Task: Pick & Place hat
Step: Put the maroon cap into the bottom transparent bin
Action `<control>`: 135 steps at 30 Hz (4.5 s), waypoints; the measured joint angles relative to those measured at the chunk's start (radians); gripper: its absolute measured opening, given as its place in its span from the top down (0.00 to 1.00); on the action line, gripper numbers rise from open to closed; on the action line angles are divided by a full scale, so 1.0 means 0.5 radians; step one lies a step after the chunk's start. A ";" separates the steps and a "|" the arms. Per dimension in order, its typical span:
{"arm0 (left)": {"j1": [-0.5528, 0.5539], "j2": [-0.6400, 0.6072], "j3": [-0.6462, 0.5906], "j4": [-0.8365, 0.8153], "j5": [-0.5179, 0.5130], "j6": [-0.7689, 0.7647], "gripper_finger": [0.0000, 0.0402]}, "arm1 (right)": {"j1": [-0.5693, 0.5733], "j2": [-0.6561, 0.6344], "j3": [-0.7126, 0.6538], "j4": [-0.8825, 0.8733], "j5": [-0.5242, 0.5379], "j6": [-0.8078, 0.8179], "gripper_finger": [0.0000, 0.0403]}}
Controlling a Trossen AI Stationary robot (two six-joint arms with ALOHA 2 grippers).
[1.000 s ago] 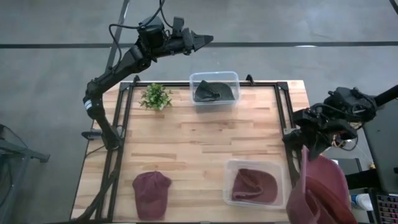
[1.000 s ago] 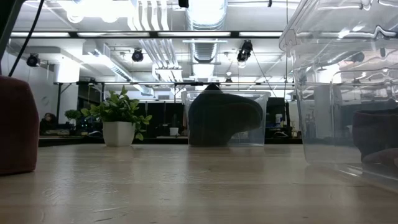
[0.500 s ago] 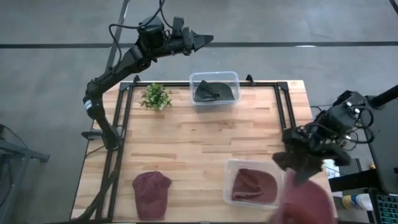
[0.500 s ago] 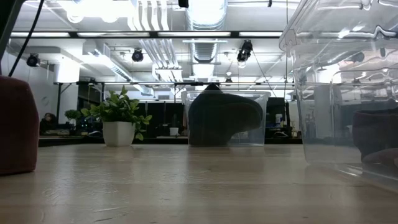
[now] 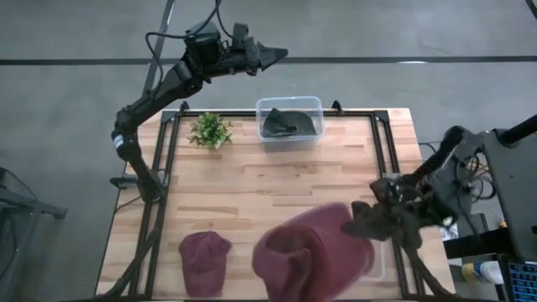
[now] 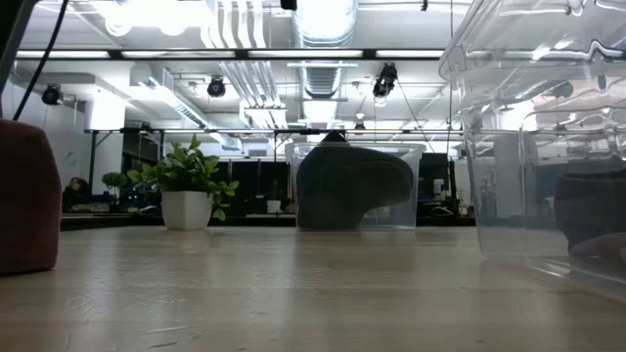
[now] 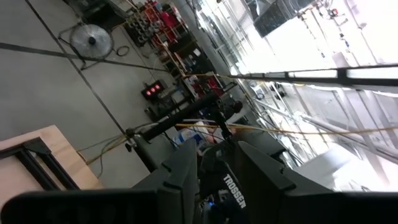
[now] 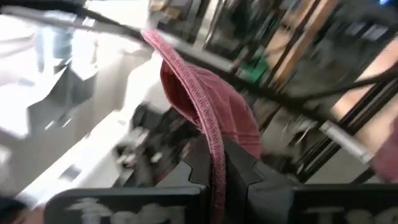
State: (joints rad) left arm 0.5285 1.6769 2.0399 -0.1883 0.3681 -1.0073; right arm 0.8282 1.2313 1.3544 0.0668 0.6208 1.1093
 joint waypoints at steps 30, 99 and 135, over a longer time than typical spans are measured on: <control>0.000 -0.039 0.000 -0.002 0.123 0.008 0.74 | 0.998 0.451 -0.100 0.034 1.900 0.310 0.97; 0.018 -0.028 -0.200 -0.007 0.008 0.064 0.74 | 1.194 -0.776 -1.580 0.038 1.660 0.751 0.97; 0.031 -0.029 -0.200 -0.014 -0.008 0.080 0.74 | 1.257 -0.992 -1.599 -0.825 1.321 1.391 0.80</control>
State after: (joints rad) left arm 0.5438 1.6627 1.9400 -0.1951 0.3640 -0.9672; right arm 1.4567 0.7355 0.5549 -0.3454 1.2812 1.8048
